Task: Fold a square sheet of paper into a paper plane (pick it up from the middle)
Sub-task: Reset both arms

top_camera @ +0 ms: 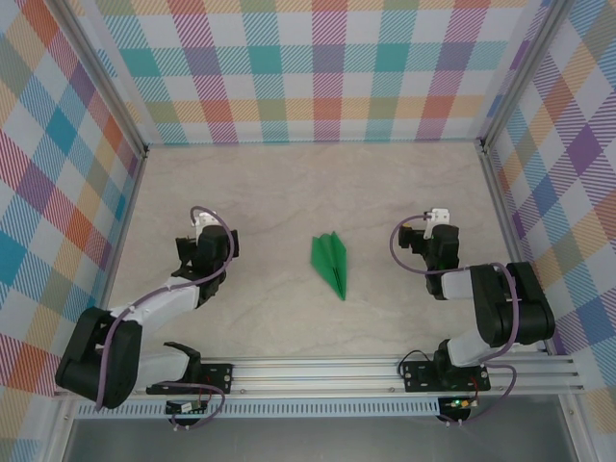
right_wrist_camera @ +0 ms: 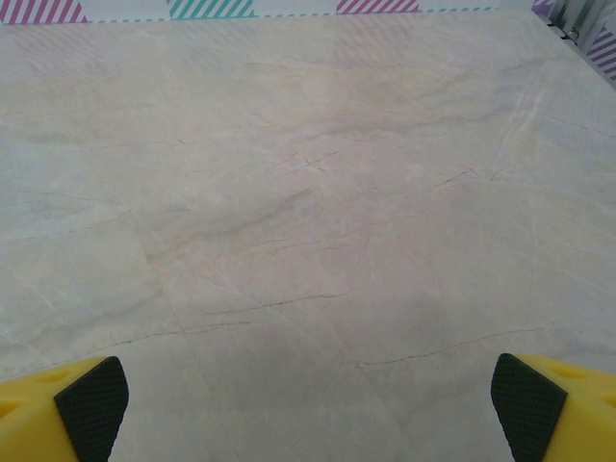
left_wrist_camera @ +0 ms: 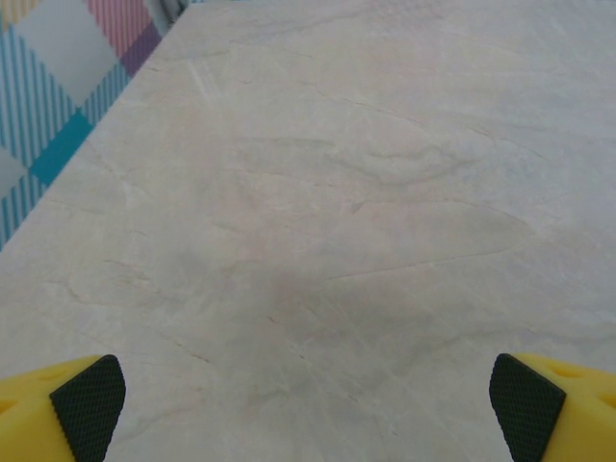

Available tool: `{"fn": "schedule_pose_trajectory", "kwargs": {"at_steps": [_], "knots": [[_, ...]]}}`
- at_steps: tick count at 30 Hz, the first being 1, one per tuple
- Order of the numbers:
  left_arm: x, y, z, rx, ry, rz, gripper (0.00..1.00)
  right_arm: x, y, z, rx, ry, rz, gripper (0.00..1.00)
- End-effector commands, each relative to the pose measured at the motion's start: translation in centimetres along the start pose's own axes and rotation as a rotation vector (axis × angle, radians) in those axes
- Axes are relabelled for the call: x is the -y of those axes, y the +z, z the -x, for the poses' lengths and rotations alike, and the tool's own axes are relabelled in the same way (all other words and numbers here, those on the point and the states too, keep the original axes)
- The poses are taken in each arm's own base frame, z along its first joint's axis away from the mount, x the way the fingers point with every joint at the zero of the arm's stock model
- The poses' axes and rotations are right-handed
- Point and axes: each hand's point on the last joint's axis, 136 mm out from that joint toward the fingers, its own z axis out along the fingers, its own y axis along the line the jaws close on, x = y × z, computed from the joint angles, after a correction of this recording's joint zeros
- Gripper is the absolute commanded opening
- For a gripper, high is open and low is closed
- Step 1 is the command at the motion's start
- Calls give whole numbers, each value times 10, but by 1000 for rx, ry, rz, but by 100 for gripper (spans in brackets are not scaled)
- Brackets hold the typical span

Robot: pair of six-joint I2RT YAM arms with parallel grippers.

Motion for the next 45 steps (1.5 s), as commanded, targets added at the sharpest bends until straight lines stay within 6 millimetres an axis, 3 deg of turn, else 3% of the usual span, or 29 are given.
{"fn": "schedule_pose_trajectory", "kwargs": {"at_steps": [1,6,8,12,13,15,45], "knots": [[15,9,11,126,9,-104,100,0,3,20,58,16,3,100],[20,23,21,184,17,-161,100,1,3,21,58,20,4,100],[24,32,11,190,20,-200,100,1,4,20,55,23,6,100],[10,45,-1,173,-72,-192,100,3,5,20,46,35,15,100],[6,51,5,206,-87,-165,100,3,5,20,46,36,16,100],[7,64,-1,86,-111,-215,100,3,5,20,46,38,16,100],[8,63,0,93,-111,-231,100,3,5,20,41,42,24,100]]}}
